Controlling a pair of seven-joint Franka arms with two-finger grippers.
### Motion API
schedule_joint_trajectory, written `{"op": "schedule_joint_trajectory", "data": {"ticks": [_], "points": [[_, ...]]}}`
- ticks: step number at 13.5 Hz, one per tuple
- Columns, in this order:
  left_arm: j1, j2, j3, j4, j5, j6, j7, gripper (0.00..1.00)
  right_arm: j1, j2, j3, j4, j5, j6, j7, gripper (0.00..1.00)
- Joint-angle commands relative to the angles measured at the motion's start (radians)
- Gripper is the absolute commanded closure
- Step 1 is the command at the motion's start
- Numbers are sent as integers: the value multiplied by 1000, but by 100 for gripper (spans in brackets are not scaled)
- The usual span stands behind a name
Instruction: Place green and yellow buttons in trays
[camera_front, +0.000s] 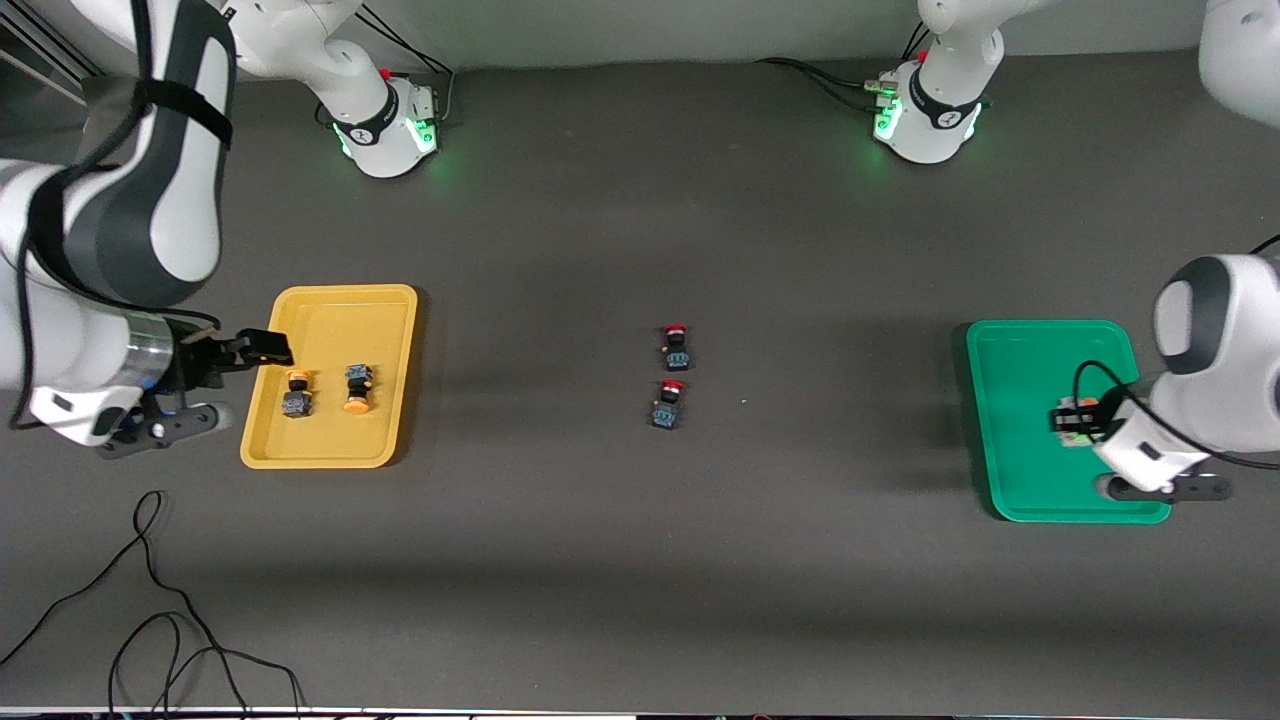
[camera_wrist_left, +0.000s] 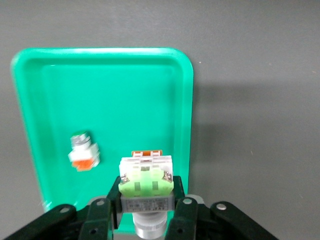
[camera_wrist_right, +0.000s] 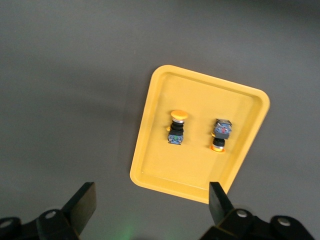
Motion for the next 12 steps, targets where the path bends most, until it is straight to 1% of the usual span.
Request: {"op": "schedule_joint_trajectory", "data": {"ticks": [1, 2, 3, 4, 7, 8, 10, 11, 12], "points": [[54, -46, -11, -188, 15, 194, 10, 100, -12, -128, 93, -5, -113, -12, 150, 0], [66, -43, -11, -231, 15, 258, 11, 100, -35, -161, 139, -7, -161, -7, 196, 0], [72, -38, -11, -271, 15, 310, 10, 100, -77, -198, 205, -9, -199, -4, 233, 0], [77, -32, -11, -304, 15, 361, 10, 100, -146, -232, 283, -13, -227, -1, 257, 0], [95, 0, -10, -357, 15, 472, 11, 100, -388, -344, 570, -79, -333, 34, 326, 0], [94, 5, -2, -368, 16, 493, 11, 100, -479, -384, 667, -116, -351, 57, 337, 0], [95, 20, 4, -391, 16, 551, 13, 100, -666, -442, 843, -179, -359, 92, 339, 0], [94, 26, 13, -392, 18, 562, 14, 100, -749, -453, 918, -186, -359, 94, 340, 0], [94, 31, 22, -392, 33, 566, 14, 100, -818, -458, 975, -187, -361, 94, 342, 0]]}}
